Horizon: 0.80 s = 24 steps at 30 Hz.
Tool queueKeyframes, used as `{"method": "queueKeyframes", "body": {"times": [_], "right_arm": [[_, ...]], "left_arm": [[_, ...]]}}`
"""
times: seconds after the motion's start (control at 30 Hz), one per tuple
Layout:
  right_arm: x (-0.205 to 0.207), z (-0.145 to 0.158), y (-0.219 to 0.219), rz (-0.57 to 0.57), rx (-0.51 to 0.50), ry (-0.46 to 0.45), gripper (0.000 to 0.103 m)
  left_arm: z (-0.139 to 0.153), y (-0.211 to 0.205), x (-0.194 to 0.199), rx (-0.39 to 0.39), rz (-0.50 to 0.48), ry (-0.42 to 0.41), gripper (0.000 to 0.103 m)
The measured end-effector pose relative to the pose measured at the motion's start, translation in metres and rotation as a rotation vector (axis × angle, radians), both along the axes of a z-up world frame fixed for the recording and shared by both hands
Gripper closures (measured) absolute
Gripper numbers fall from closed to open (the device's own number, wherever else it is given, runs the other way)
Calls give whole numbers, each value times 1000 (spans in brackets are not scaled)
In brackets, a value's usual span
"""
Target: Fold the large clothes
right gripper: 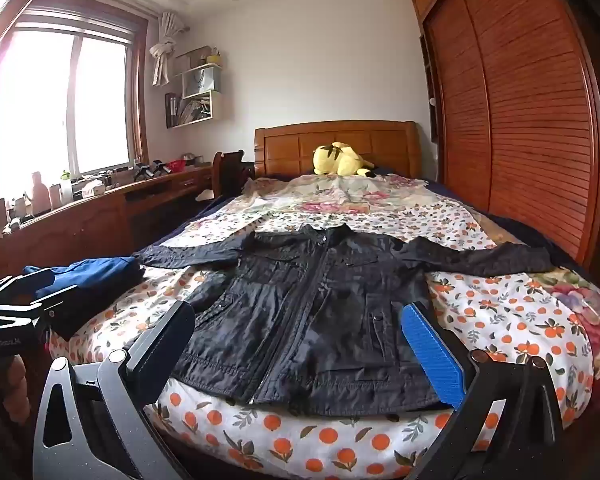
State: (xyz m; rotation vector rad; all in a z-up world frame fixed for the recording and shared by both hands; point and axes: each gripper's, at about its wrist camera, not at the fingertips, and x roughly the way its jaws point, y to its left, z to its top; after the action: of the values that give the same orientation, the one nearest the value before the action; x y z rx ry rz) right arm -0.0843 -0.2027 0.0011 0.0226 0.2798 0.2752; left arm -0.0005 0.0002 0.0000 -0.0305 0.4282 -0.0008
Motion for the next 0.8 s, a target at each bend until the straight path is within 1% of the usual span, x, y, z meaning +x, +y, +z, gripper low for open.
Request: {"method": "queueKeyframes", "body": {"times": [0.1,0.8], "right_arm": [[1,0,-2,0,6,14,0],[0,-1,0,-7,5,6,0]], "left_arm": [[0,0,-1,2,3,1,0],[0,0,1,2,-2,10,0]]}}
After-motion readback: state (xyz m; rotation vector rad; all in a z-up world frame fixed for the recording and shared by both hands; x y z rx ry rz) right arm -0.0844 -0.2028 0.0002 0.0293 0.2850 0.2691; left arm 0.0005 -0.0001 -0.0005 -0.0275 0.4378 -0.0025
